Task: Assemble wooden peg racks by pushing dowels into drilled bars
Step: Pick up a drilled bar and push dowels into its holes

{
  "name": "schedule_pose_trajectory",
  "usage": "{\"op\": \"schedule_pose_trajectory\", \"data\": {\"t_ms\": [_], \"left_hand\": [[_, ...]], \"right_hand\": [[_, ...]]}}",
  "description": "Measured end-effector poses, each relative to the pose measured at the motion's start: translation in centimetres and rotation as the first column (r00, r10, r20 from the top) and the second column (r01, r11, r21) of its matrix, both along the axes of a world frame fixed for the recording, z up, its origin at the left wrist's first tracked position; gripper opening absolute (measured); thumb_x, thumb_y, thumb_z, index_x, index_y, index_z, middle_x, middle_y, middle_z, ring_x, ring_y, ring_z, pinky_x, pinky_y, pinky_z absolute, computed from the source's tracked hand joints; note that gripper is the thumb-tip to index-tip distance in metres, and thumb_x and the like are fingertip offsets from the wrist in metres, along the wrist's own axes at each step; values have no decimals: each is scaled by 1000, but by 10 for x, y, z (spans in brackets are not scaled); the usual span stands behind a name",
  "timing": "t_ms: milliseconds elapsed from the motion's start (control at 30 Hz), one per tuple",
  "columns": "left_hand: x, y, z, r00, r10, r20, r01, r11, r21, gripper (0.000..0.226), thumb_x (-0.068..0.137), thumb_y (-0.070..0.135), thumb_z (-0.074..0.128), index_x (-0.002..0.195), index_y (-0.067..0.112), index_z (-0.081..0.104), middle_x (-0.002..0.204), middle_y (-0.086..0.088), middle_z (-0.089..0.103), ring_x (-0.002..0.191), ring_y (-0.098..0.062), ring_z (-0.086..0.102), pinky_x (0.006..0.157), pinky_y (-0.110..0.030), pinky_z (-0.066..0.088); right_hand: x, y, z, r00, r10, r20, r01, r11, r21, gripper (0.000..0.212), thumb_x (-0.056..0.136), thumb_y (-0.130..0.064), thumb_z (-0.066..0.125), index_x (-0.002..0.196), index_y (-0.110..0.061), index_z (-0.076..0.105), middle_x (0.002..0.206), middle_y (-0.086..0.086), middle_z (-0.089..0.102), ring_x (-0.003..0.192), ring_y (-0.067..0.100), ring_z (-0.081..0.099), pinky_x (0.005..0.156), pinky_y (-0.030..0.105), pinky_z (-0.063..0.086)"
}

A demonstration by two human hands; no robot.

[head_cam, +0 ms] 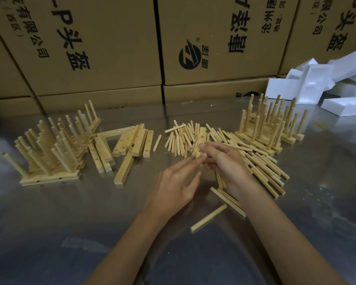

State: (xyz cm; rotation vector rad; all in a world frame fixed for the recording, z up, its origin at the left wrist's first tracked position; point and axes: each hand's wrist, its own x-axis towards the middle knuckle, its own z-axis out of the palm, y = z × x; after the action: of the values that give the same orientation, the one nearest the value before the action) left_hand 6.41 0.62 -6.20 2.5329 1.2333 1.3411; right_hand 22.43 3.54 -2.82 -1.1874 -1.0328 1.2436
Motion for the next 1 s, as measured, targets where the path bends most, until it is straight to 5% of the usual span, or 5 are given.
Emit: {"op": "schedule_pose_trajectory", "data": {"t_ms": [133,267,567,733,1000], "left_hand": [[1,1,3,934,-42,356,171,925,-339,58,92,16,63,145,35,52,126,14,66,107,-3,66,79,-27,59],[-6,12,13,635,264,726,417,674,-610,31,107,31,45,137,33,50,107,0,71,80,-14,74,56,-32,60],[-44,32,9,429,497,754,496,569,-656,35,107,33,42,107,10,68,81,-12,65,68,-23,66,54,-41,59],[-52,38,5,359,546,757,517,559,-648,35,103,32,39,114,11,65,58,-4,49,46,-16,52,41,-30,48],[-57,34,8,294,483,825,625,555,-548,33,99,16,29,112,12,59,60,-6,46,42,-16,42,34,-21,33]], "right_hand": [[0,0,1,999,-18,-28,18,1000,2,27,82,-19,79,107,-18,69,90,2,78,86,18,73,72,26,58],[-24,-11,2,979,75,189,-96,990,105,31,82,-14,79,111,-20,67,82,2,77,74,9,72,70,26,56],[-47,14,-4,749,-183,637,-49,944,328,13,90,-20,65,84,-27,73,86,-14,70,75,-2,61,64,7,41],[-55,75,-1,481,-57,875,-36,996,85,29,91,-38,67,80,-11,71,72,-1,68,77,17,61,71,26,43],[-54,91,-8,562,-26,827,56,998,-7,28,89,-24,65,63,-14,59,63,2,60,76,24,64,64,27,46]]}}
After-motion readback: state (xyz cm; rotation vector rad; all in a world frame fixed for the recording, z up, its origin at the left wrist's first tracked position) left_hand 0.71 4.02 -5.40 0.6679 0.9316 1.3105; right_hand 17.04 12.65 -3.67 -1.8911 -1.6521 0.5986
